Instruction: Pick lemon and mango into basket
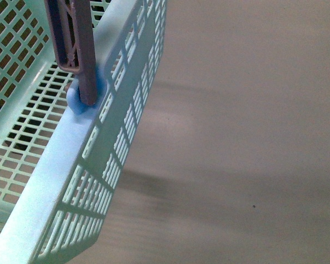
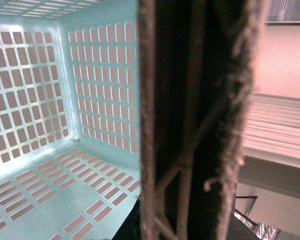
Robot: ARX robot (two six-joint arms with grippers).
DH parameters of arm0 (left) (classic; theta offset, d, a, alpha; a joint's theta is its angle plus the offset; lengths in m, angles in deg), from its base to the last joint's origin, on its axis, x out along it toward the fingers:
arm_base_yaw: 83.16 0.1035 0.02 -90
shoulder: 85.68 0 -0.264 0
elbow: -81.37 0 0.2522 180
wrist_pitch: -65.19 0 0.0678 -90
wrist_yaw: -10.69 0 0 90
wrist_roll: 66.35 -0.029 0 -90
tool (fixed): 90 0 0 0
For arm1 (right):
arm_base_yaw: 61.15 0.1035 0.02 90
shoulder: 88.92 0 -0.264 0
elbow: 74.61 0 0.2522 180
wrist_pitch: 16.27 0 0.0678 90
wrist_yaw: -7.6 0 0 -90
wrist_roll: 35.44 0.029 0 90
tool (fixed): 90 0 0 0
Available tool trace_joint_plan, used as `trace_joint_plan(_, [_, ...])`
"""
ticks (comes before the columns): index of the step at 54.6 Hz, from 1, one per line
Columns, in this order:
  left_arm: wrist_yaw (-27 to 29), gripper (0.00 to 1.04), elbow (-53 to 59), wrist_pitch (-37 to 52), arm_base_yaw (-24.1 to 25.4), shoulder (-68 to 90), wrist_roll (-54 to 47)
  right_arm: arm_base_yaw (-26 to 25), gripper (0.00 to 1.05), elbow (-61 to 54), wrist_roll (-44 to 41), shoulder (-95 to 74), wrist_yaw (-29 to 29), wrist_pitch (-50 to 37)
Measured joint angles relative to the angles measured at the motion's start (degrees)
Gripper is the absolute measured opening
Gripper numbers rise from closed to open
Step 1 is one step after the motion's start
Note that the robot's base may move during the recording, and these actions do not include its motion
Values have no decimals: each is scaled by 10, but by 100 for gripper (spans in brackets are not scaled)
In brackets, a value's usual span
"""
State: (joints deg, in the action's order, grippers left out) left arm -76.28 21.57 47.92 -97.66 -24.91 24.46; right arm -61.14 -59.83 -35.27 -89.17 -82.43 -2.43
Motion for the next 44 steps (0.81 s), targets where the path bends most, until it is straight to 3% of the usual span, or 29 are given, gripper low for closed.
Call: trace_joint_plan(44, [0,5,-1,0,0,0,2,0,96,0,0,0,0,0])
